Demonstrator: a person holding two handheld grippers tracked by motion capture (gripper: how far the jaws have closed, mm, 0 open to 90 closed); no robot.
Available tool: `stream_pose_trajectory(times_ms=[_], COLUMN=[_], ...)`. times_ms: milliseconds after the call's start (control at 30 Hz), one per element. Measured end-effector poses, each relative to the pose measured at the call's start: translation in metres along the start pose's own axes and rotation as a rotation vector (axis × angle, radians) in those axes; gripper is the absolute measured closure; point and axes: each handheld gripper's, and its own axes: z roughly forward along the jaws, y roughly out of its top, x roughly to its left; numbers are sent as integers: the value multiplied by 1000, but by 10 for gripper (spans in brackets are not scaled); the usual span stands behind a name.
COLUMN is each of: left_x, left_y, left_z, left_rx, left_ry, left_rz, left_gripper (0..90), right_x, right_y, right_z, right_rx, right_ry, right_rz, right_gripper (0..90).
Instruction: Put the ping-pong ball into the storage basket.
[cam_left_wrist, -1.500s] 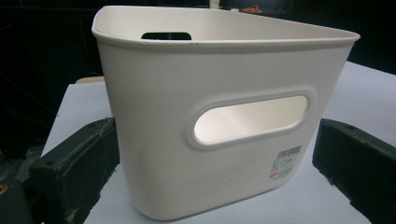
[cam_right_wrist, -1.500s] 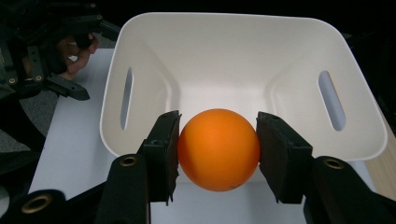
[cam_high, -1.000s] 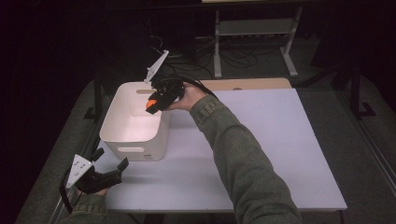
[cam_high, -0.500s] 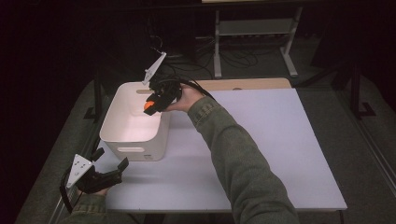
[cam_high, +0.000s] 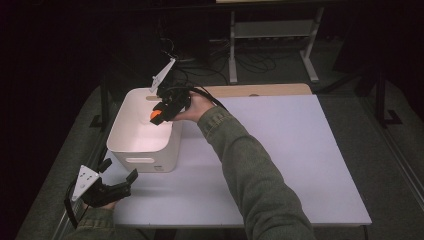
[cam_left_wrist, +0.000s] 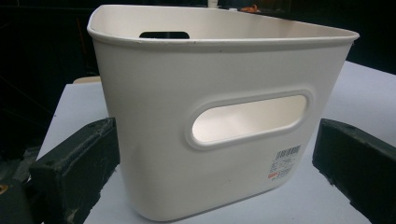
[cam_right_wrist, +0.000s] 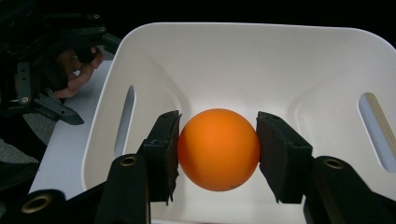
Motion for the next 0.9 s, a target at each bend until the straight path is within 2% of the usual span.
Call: stream_pose_trajectory(times_ms=[133, 233, 267, 300, 367, 633, 900], left_x=[0, 0, 0, 0, 0, 0, 0], left_y=[0, 0, 0, 0, 0, 0, 0], left_z=[0, 0, 0, 0, 0, 1, 0], left_rx=[0, -3, -3, -3, -4, 0, 0], left_ry=[-1, -3, -3, -4, -4, -6, -5], left_rz=[0, -1, -1, 0, 0, 1, -3], left_gripper=[1, 1, 1, 1, 1, 1, 1], right_x=[-1, -5, -6, -6, -6, -6, -4], right_y=[-1, -3, -4, -5, -6, -12, -20], right_z=[5, 8, 8, 8, 6, -9, -29], right_rx=[-7, -27, -31, -38, -46, -54, -72], right_ry=[16, 65, 70, 70, 50, 10, -38], right_rz=[11, 50, 59, 62, 82, 106, 118], right_gripper=[500, 492, 478, 415, 344, 208, 138])
